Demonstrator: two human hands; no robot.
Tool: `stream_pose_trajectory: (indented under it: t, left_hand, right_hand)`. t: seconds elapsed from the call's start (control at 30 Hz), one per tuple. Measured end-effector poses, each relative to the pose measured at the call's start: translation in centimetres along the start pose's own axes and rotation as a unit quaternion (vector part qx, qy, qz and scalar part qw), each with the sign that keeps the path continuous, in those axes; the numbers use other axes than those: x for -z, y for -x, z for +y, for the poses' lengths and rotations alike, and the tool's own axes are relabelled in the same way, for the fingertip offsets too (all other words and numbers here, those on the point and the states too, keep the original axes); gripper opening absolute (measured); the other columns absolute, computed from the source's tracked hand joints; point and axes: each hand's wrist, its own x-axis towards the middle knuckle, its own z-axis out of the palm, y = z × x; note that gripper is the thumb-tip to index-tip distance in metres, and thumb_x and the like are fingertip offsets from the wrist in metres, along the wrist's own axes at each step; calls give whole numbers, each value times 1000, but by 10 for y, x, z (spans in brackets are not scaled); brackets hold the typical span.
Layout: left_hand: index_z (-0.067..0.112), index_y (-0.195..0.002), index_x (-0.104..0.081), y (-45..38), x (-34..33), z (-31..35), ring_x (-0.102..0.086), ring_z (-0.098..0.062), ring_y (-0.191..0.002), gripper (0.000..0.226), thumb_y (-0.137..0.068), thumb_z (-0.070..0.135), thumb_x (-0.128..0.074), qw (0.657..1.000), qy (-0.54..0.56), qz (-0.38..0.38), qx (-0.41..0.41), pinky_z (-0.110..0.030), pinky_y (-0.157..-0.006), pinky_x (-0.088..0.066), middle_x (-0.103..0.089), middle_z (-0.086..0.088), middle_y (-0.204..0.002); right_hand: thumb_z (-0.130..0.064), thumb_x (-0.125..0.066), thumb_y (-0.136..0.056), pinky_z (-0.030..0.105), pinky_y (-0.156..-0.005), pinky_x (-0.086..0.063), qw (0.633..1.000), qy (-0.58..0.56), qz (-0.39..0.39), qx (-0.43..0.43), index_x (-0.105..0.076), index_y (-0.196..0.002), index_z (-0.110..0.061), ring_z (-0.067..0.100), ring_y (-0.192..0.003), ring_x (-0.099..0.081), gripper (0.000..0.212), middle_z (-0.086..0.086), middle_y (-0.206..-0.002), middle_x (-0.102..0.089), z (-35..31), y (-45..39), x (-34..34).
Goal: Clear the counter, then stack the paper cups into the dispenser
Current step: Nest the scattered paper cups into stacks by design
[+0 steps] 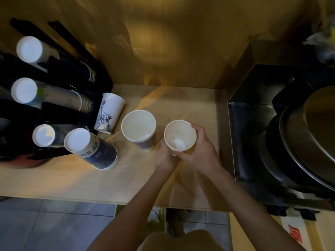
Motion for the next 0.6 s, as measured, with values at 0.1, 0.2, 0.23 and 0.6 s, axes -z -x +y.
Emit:
stream_pose_trajectory:
  t: [0.1,0.2,0.23,0.6]
  left_hand:
    - [6,-136,-29,4,16,0,-50,-32,-123,85,-67,16,-77,997,-26,-69,15,-39,-99,-43,-50,-16,-136]
    - [7,-131,-39,12,39,7,-56,-30,-114,69,-72,20,-72,991,-57,-118,19,-41,-94,-48,-57,-14,-126]
    - [7,-130,-44,15,48,11,-58,-27,-110,63,-74,22,-71,988,-73,-132,17,-40,-92,-49,-60,-14,-123]
    - [33,-67,-63,27,179,68,-59,-8,-72,20,-81,17,-62,998,-41,-41,-3,-19,-73,-45,-65,8,-68]
  right_hand:
    - [-40,-85,-55,36,-89,-48,1000,-23,-8,-7,-28,-129,-28,22,-116,-52,94,-1,-129,-52,3,0,0]
    - [-41,-85,-52,43,-94,-47,999,-30,-35,2,-23,-130,-32,21,-119,-47,100,-1,-132,-46,6,-2,2]
    - [-43,-85,-50,44,-97,-46,998,-40,-47,-3,-20,-130,-36,20,-122,-44,104,-2,-134,-43,7,-2,4]
    - [-39,-64,-81,26,-98,-30,994,-38,-37,97,-45,-129,-22,14,-126,-38,55,-5,-132,-47,-54,-29,23]
